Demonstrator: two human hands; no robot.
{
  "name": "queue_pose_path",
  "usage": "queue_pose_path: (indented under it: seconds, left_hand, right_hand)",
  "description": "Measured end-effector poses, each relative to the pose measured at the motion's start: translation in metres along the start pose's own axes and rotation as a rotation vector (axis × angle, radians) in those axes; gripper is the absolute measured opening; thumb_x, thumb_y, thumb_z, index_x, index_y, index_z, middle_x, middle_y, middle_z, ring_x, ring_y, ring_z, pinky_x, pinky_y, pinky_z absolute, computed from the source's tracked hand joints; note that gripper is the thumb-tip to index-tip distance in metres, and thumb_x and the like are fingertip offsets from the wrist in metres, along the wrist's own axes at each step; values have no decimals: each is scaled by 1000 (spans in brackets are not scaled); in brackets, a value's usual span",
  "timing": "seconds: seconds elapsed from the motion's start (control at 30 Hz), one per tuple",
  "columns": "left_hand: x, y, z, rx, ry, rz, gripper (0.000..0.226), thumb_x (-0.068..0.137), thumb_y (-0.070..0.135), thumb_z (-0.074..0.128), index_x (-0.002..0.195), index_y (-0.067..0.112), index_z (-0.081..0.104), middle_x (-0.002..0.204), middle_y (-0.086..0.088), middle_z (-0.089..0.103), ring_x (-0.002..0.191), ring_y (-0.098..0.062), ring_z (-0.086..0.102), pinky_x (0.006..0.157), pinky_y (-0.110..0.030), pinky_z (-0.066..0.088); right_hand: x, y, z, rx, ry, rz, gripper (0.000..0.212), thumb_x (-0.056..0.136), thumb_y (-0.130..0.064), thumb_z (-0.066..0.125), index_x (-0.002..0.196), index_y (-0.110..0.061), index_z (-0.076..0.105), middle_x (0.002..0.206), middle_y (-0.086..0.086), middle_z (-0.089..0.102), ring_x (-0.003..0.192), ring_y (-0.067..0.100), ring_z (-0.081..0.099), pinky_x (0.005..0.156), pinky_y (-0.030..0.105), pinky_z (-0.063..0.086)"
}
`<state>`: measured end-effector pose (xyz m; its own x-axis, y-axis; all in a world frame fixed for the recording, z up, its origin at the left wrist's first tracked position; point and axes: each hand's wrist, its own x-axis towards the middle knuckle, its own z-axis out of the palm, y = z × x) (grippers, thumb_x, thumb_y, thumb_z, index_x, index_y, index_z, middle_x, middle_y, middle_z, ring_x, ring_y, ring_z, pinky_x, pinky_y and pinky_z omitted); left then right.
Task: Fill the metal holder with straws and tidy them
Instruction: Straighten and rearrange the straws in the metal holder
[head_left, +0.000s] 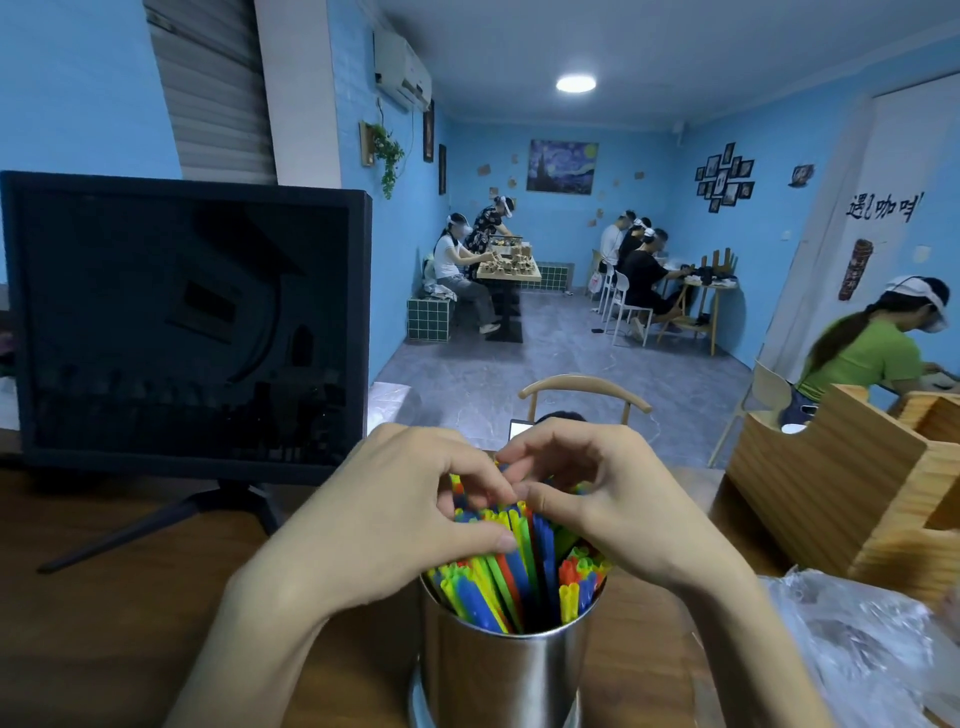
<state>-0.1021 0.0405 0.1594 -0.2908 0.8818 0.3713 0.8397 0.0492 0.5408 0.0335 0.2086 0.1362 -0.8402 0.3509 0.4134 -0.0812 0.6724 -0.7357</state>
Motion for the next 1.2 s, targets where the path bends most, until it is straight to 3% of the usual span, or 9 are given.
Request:
queue_pose_path:
  seconds: [0.23, 0.43, 0.67, 0.8, 0.93, 1.03, 1.2]
  left_hand:
    - [-5, 5, 6, 266, 20, 5, 31, 71, 56, 81, 100, 50, 73, 85, 24, 62, 78, 2, 55, 74, -24, 48]
    - [0, 4, 12, 164, 93, 44, 24, 68, 53, 86, 88, 46, 73, 78, 20, 64, 78, -3, 60, 71, -34, 51]
    - [4, 0, 14, 111, 64, 39, 26, 69, 55, 83, 90, 48, 71, 84, 27, 65, 82, -2, 59, 70, -22, 49]
    - [6, 5, 18, 115, 29, 49, 35, 64, 61, 82, 95, 50, 70, 84, 31, 65, 80, -4, 58, 67, -25, 49]
    - [6, 9, 20, 134, 20, 46, 38, 63, 63, 81, 97, 49, 72, 88, 44, 57, 85, 0, 56, 67, -16, 44]
    - [6, 9, 21, 107, 29, 47, 26, 70, 47, 83, 94, 46, 71, 87, 32, 62, 82, -4, 58, 67, -20, 47]
    - [6, 9, 18, -21, -4, 10, 20, 71, 33, 88, 85, 40, 76, 73, 20, 70, 71, -8, 61, 64, -13, 44]
  right_hand:
    - [0, 3, 1, 29, 14, -1, 14, 93, -13, 73, 98, -25, 76, 87, -1, 77, 85, 20, 73, 83, 44, 58]
    - [1, 6, 1, 16, -1, -4, 13, 94, -15, 71, 99, -25, 77, 89, -1, 77, 88, 21, 74, 85, 50, 57]
    - [0, 5, -2, 32, -19, -5, 19, 95, -5, 66, 96, -20, 77, 89, -2, 78, 88, 16, 75, 85, 48, 58]
    - [0, 5, -4, 48, -13, -12, 21, 96, -1, 64, 96, -17, 78, 88, 1, 78, 88, 19, 75, 85, 49, 58]
    - [0, 5, -5, 77, -1, -7, 19, 96, -2, 64, 96, -14, 78, 86, 4, 78, 86, 22, 75, 83, 50, 58]
    - [0, 6, -4, 63, -2, -10, 19, 96, -2, 65, 96, -15, 78, 87, 3, 78, 87, 23, 75, 83, 51, 57]
    - [0, 6, -5, 59, -2, -4, 20, 95, -2, 65, 95, -16, 79, 88, 0, 78, 87, 18, 75, 83, 46, 59]
